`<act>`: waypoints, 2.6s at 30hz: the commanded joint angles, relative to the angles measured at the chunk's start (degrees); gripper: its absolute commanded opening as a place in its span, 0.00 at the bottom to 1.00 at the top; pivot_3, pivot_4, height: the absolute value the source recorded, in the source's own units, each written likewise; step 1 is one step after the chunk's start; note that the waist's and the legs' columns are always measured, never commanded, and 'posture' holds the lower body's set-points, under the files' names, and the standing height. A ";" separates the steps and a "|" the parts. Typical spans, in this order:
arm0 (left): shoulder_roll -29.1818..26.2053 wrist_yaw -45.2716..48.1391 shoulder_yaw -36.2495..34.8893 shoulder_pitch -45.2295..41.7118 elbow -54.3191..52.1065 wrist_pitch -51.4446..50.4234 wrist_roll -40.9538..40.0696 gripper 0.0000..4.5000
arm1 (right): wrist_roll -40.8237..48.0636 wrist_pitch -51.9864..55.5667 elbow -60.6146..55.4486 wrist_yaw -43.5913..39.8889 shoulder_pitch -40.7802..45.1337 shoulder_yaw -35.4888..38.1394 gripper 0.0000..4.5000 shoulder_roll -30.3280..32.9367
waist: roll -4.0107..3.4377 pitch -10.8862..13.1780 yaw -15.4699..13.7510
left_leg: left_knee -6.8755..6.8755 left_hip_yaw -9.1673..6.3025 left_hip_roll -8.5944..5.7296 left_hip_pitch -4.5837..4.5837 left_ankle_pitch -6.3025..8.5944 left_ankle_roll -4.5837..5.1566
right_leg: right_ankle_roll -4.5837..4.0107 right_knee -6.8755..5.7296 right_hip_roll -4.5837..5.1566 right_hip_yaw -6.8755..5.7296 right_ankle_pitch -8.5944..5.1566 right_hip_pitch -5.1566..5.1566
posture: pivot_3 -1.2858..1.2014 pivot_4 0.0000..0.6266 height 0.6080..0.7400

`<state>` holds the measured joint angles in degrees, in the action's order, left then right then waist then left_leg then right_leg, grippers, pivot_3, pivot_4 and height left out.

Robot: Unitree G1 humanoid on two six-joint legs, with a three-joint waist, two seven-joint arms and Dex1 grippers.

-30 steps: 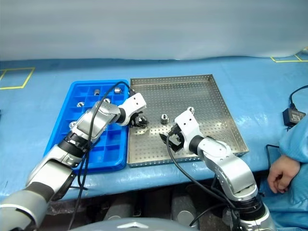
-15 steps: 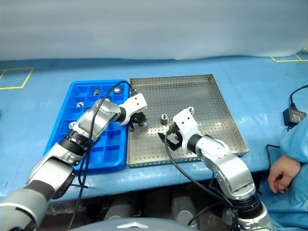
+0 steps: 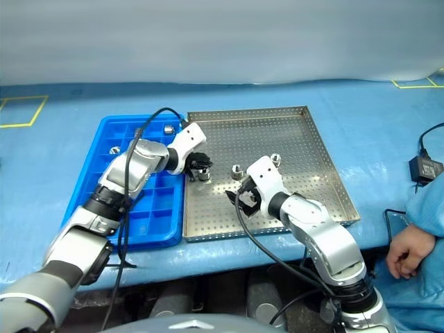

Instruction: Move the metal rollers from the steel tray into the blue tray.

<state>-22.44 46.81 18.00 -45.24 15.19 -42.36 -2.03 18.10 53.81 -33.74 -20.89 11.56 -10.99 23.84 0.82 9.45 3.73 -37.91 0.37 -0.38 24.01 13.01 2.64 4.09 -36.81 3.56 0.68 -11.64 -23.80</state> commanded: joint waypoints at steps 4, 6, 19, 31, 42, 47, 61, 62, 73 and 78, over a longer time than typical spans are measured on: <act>-3.51 1.95 -0.20 0.74 -6.53 2.22 -0.03 0.22 | -0.12 -1.08 -0.54 -0.38 0.91 -0.29 0.98 -0.34 | 0.01 0.01 0.02 | 0.00 0.00 0.00 0.00 0.00 0.00 | -0.03 0.00 0.00 0.00 0.02 0.00 | 0.47 0.24 1.00; -4.61 2.92 0.85 0.91 -7.58 2.25 0.30 0.31 | -0.19 -1.18 -0.28 -0.48 1.02 -0.45 0.98 -0.41 | 0.00 0.01 -0.07 | 0.03 0.00 0.00 -0.01 0.00 -0.01 | -0.23 0.00 0.00 0.01 0.13 0.00 | 0.47 0.24 1.00; -7.48 3.85 5.25 1.52 -6.88 1.85 4.27 0.65 | -0.73 -2.03 -0.12 -0.32 0.69 -0.95 0.98 -0.86 | 0.01 0.01 -0.16 | 0.01 0.00 -0.02 0.00 0.00 0.00 | -0.25 0.02 0.00 0.00 0.13 0.00 | 0.47 0.24 1.00; -5.28 3.82 6.22 1.58 -2.49 2.92 5.12 0.65 | -0.89 -1.81 -0.15 -0.45 0.83 -0.87 0.98 -1.39 | 0.01 0.01 -0.04 | -0.01 0.01 -0.01 -0.02 0.00 0.00 | -0.24 0.00 0.00 0.00 0.13 0.01 | 0.47 0.24 1.00; -3.42 4.54 7.28 1.66 -0.11 3.10 6.23 0.30 | -0.78 -1.45 -0.59 -0.18 0.88 -0.26 0.98 -1.39 | 0.00 0.00 -0.12 | -0.09 0.02 -0.01 -0.13 0.00 0.00 | -0.13 -0.01 0.00 0.02 -0.08 0.14 | 0.47 0.24 1.00; -3.19 4.79 7.27 2.10 0.07 2.89 6.66 0.30 | -0.85 -1.43 -0.45 -0.17 0.98 -0.22 0.98 -1.32 | -0.01 -0.01 -0.14 | -0.07 0.02 0.00 -0.14 0.00 0.00 | -0.15 -0.02 0.00 0.03 -0.08 0.14 | 0.47 0.24 1.00; -1.46 4.23 4.33 3.54 0.05 0.87 4.94 0.21 | -0.90 -1.39 0.14 -0.04 1.96 0.06 0.98 -1.59 | -0.03 -0.03 -0.22 | -0.08 0.02 -0.01 -0.17 0.00 0.00 | -0.08 -0.02 0.01 0.03 -0.05 0.18 | 0.47 0.24 1.00; -1.49 4.24 4.27 3.76 -0.16 0.80 4.92 0.17 | -0.92 -1.39 0.19 -0.04 2.08 0.08 0.98 -1.59 | -0.03 -0.03 -0.22 | -0.08 0.02 -0.01 -0.17 0.00 0.00 | -0.04 -0.02 0.01 0.03 -0.02 0.17 | 0.47 0.24 1.00; -1.14 4.09 2.64 3.54 -0.91 0.69 4.48 0.01 | -1.14 -1.63 0.58 0.23 2.55 -0.04 0.98 -2.09 | -0.04 -0.03 -0.21 | -0.06 0.02 -0.01 -0.18 0.00 0.00 | -0.06 -0.02 0.01 0.03 0.00 0.17 | 0.47 0.24 1.00; -1.67 4.52 1.77 3.63 -2.38 0.98 3.48 0.01 | -1.08 -1.49 0.47 0.29 2.43 0.04 0.98 -2.19 | -0.04 -0.03 -0.21 | -0.06 0.02 -0.01 -0.16 0.00 0.00 | -0.08 -0.02 0.01 0.03 0.02 0.15 | 0.47 0.24 1.00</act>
<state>-24.03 51.02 20.21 -42.51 13.81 -41.18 2.03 17.07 53.01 -32.10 -20.87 13.28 -11.90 21.91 0.79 9.42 3.52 -37.97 0.39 -0.39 23.86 13.00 2.64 3.97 -36.83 3.57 0.71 -11.60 -23.66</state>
